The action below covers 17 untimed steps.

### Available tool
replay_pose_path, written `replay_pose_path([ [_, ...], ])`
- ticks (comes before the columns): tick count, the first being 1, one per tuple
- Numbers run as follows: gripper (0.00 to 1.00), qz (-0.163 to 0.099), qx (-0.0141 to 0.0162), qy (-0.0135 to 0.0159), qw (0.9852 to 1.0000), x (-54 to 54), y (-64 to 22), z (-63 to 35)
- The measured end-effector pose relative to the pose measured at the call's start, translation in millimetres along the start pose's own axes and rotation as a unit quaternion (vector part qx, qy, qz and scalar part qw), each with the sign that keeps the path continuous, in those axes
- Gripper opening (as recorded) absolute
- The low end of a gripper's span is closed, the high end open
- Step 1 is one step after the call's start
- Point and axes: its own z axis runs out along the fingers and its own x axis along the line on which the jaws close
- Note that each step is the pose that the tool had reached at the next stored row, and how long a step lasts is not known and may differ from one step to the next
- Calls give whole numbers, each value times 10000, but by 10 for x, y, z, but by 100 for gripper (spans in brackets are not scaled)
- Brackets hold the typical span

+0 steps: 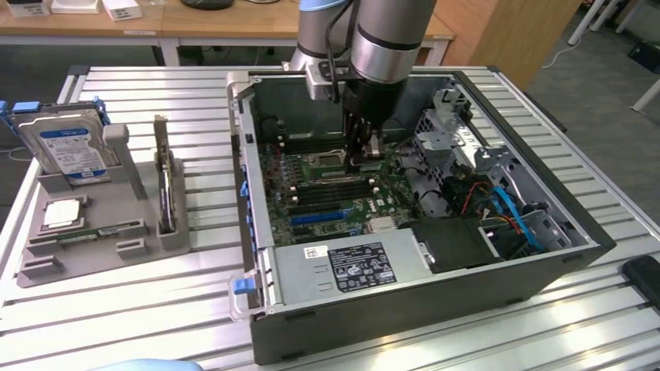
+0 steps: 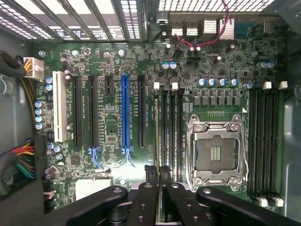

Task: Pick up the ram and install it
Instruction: 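Insert the ram into the slot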

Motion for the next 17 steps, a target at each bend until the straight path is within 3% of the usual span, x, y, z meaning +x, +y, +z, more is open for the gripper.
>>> replay_pose_path([
  [2, 13, 0, 1, 4, 10000, 0, 1, 25],
  [4, 13, 1, 2, 27, 10000, -1, 1, 43],
  [5, 13, 2, 2, 53, 10000, -3, 1, 50],
  [9, 13, 7, 7, 202, 9998, -12, 0, 77],
  [17, 13, 11, 8, 239, 9997, -100, 48, 132],
])
